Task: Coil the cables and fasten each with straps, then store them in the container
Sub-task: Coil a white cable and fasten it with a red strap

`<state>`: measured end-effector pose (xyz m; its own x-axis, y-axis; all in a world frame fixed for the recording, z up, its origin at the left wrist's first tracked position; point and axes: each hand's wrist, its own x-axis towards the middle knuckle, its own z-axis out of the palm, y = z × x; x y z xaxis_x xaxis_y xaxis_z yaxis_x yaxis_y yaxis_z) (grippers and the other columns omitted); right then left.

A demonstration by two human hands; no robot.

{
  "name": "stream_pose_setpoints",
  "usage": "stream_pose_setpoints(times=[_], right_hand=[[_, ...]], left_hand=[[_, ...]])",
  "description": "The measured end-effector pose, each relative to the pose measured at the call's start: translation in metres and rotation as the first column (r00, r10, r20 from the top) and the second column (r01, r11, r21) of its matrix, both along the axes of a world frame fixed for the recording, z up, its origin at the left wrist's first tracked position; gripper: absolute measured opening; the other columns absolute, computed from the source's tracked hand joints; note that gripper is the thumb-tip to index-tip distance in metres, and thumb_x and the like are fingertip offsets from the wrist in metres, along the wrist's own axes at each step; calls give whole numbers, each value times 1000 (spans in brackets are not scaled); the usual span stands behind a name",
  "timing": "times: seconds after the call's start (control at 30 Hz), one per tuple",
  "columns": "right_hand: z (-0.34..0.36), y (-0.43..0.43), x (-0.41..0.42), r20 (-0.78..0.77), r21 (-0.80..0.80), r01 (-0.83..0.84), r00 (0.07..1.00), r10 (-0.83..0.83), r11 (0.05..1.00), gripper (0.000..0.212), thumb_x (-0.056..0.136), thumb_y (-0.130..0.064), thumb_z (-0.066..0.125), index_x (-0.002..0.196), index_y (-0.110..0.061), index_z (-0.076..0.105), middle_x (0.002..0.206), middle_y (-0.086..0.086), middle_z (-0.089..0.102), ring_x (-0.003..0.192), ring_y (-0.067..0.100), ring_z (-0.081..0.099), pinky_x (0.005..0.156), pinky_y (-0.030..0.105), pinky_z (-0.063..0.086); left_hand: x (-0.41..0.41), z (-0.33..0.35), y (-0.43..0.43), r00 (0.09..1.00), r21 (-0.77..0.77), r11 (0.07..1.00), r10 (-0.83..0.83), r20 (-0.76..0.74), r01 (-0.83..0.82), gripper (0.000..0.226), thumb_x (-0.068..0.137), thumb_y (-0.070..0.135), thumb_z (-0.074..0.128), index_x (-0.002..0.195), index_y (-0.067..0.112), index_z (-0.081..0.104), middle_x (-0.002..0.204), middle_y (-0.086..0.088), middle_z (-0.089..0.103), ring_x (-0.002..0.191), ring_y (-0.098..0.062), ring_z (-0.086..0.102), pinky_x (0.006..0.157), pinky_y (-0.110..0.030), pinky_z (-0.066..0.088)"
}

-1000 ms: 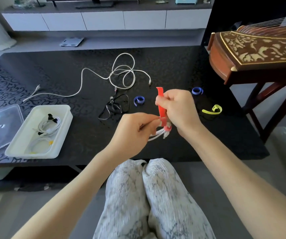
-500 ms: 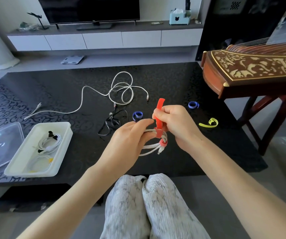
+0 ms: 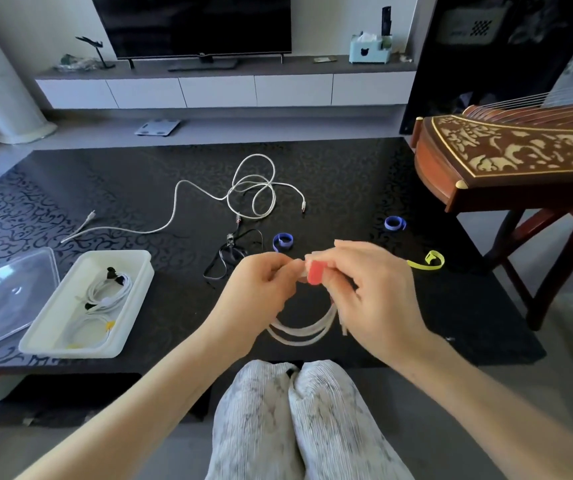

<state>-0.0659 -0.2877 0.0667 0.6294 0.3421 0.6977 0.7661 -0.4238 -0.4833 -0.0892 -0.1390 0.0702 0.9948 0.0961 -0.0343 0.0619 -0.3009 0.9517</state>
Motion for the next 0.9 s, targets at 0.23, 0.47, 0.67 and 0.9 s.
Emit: stream_pose_setpoints(times=[0.23,0.47,0.67,0.9], right_hand=[[-37,-8,7,222,-114,-34,973,58,993,21,86,-2,58,101,4,70,112,15,67,106,24,65,101,47,45],[-4,-16,6,-614,489,-47,691,382,871,32,81,-2,47,105,-9,66,108,6,69,96,24,67,84,52,53],[20,-8,20,-872,378,-45,318,372,925,50,100,-39,34,93,-4,69,64,14,62,61,22,58,64,33,44],[32,-10,27,-817,471,-98,327,475,877,66,81,-58,45,98,1,69,78,15,66,63,18,59,57,28,50]], left_hand=[[6,9,-1,963,-482,876,-121,-243,-12,29,98,13,46,73,5,57,51,5,31,48,-7,25,44,-18,23],[5,16,2,995,-238,967,-97,-19,90,10,82,2,67,80,10,63,58,9,50,55,-5,44,54,-19,38],[7,16,-1,981,114,993,-34,193,12,16,83,11,66,84,20,53,52,-2,47,48,-8,36,51,-23,32],[6,19,5,984,-194,966,-159,77,171,17,69,12,60,82,7,53,60,-4,50,56,-11,39,54,-24,32]])
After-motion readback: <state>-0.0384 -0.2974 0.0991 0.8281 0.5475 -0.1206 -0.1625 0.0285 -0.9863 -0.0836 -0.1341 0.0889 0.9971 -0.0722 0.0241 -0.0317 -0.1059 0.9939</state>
